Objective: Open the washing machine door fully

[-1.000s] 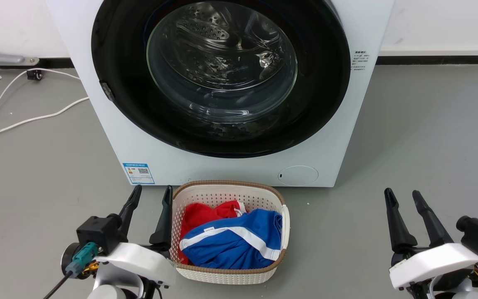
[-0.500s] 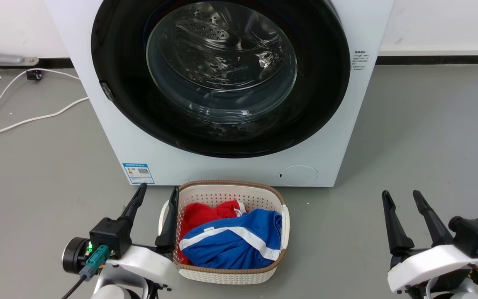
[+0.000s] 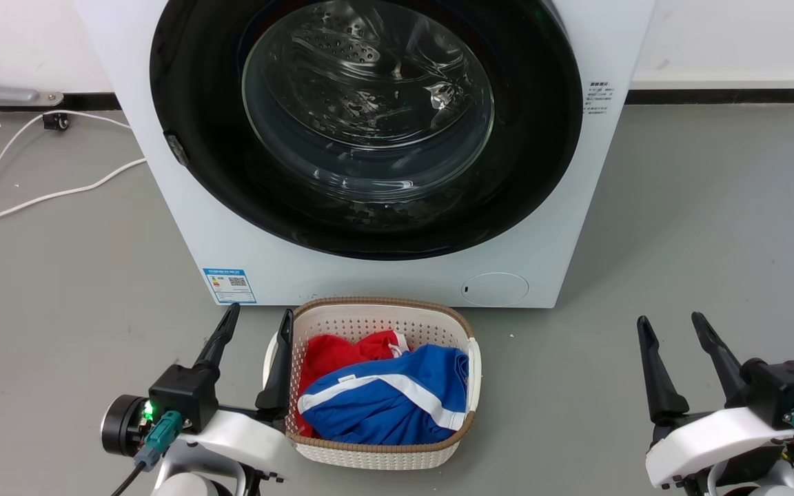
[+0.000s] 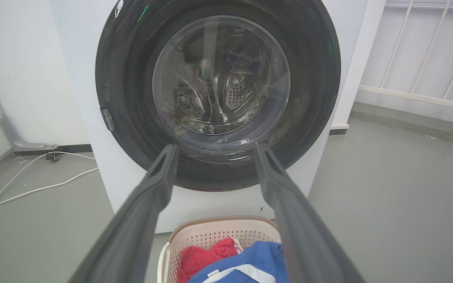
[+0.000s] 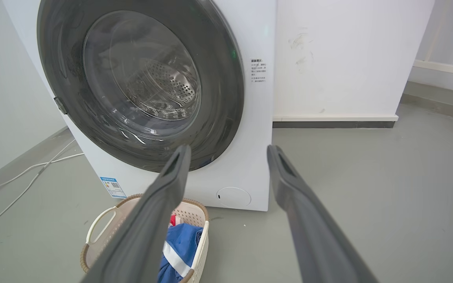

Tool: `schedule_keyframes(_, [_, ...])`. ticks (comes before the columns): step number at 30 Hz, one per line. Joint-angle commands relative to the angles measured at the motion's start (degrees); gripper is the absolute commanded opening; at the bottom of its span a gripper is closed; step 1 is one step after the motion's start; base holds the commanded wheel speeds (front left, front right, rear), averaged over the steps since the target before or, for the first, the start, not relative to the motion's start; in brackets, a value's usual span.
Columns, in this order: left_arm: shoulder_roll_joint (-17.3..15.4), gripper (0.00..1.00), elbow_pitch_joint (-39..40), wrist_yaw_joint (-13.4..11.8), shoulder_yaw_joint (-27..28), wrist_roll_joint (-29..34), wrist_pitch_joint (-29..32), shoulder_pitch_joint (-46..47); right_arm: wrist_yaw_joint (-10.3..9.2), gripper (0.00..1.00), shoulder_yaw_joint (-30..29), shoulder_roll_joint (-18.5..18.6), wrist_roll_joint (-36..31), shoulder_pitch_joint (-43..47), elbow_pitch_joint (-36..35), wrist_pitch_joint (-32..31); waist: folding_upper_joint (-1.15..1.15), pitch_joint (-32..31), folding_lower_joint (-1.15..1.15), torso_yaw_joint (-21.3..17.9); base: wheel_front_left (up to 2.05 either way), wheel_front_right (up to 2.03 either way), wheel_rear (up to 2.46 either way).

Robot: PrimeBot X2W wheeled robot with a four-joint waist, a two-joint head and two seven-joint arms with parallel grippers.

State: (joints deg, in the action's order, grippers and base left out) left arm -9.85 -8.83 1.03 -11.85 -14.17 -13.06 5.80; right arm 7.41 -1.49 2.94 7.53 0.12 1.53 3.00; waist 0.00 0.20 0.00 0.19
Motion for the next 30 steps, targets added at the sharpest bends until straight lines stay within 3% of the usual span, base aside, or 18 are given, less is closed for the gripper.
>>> schedule_keyframes(1, [0.1,1.0,0.0,0.4,0.2,1.1,-0.5,0.1,0.12,1.0,-0.2,-0.1,-1.0,0.6,-0.5,0.3,0.0,0.0,0.0,0.0,0.0,0.0,0.0])
schedule_keyframes(18, [1.7,1.0,-2.8,1.9,2.0,6.3,-2.3,-0.6,0.08,1.0,-0.5,-0.1,-5.4,1.7,-1.1,1.2,0.0,-0.3,0.0,0.1,0.0,0.0,0.0])
schedule_keyframes(30, [2.8,1.0,-4.5,2.9,3.8,4.9,-2.2,-0.5,0.08,1.0,-0.8,-0.1,-3.4,1.8,-0.3,1.2,0.0,-0.5,0.0,0.0,0.0,0.0,0.0])
